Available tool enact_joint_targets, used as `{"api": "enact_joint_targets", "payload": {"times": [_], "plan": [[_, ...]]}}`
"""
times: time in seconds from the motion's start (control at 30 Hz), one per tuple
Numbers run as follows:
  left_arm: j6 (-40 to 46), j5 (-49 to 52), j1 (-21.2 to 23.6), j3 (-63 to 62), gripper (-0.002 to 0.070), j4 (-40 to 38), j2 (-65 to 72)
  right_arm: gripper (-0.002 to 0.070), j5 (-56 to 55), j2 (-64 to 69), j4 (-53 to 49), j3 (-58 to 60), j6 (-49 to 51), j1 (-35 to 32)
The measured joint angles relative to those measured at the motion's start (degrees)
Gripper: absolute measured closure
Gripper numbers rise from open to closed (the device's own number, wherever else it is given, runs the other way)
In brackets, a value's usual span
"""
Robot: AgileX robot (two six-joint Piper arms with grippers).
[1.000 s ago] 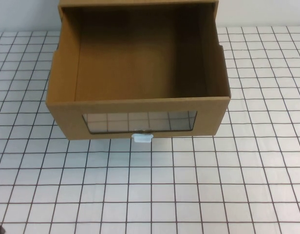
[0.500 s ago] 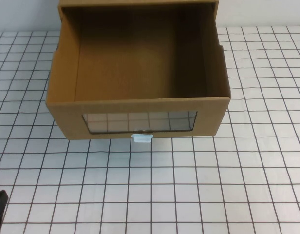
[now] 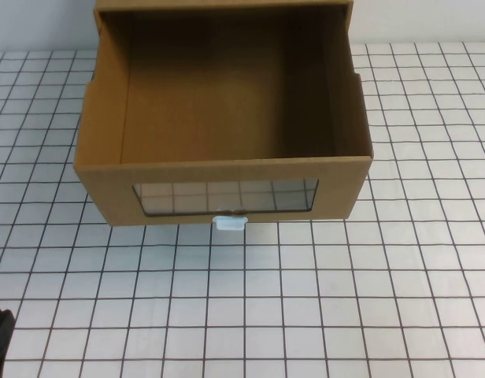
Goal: Open the shoe box
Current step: 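Pull the top drawer of the cardboard box fully open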
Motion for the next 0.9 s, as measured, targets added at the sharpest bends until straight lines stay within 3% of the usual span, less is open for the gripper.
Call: {"api": "enact_joint_targets", "payload": {"times": [0.3, 0.6, 0.77, 0.9], "plan": [[0.0, 0.0, 0.0, 0.0, 0.0677, 0.0, 0.0, 0.069, -0.3, -0.1, -1.5, 0.0, -0.5, -0.5], [0.0, 0.4, 0.0, 0.0, 0.0677, 0.0, 0.0, 0.0689, -1.5, -11.4, -5.7, 11.2, -1.3, -16.3], [0.0, 0.7, 0.0, 0.0, 0.0677, 0.0, 0.0, 0.0689, -5.0, -21.6, -5.9, 20.1, -1.3, -18.8], [0.0, 0.7, 0.0, 0.0, 0.0677, 0.0, 0.0, 0.0689, -0.2, -24.2, -5.8, 20.3, -1.3, -18.8]]}}
